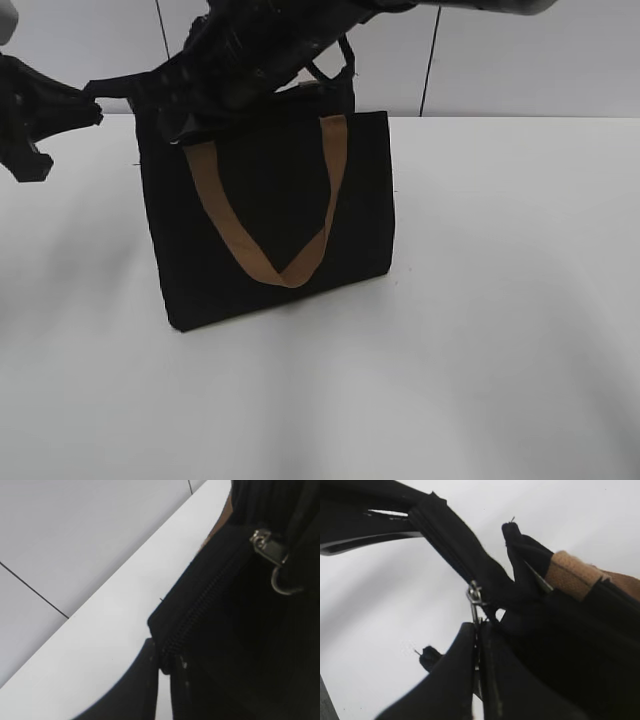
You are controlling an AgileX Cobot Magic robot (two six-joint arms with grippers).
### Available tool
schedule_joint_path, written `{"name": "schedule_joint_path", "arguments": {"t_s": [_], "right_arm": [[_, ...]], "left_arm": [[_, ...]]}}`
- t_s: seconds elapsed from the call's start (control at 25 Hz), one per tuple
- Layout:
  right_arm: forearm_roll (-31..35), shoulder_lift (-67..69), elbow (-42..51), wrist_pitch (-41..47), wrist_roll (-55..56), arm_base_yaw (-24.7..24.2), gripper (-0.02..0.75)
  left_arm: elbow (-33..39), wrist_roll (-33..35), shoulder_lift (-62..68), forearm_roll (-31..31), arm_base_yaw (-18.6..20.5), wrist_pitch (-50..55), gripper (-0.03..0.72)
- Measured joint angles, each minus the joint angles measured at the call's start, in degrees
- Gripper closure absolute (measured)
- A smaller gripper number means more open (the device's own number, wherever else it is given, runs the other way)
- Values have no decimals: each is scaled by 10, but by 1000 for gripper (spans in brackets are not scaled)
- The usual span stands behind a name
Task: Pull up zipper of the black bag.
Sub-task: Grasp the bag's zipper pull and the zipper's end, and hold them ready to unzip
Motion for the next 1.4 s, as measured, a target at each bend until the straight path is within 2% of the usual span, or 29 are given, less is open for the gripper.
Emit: {"name": "schedule_joint_path", "arguments": {"t_s": [0.24,0.52,0.84,1.04,1.16,1.4], "right_arm": [[-2,-4,0,25,-1,-9,752],[6,-10,-18,55,3,-13,752],[34,-10,-28,119,153,-27,752],[109,-10,-29,145,214,-57,752],[147,-10,-29,152,218,-70,752],[194,-10,-29,162,218,-80,752]], "left_arm": [[0,-24,0,23,-4,-48,660],[0,-27,0,24,-8,-53,660],[0,-30,0,25,-8,-27,660],[0,-30,0,25,-8,-14,661],[0,-62,-1,50,-8,-6,661],[0,-174,-28,144,-8,8,661]]}}
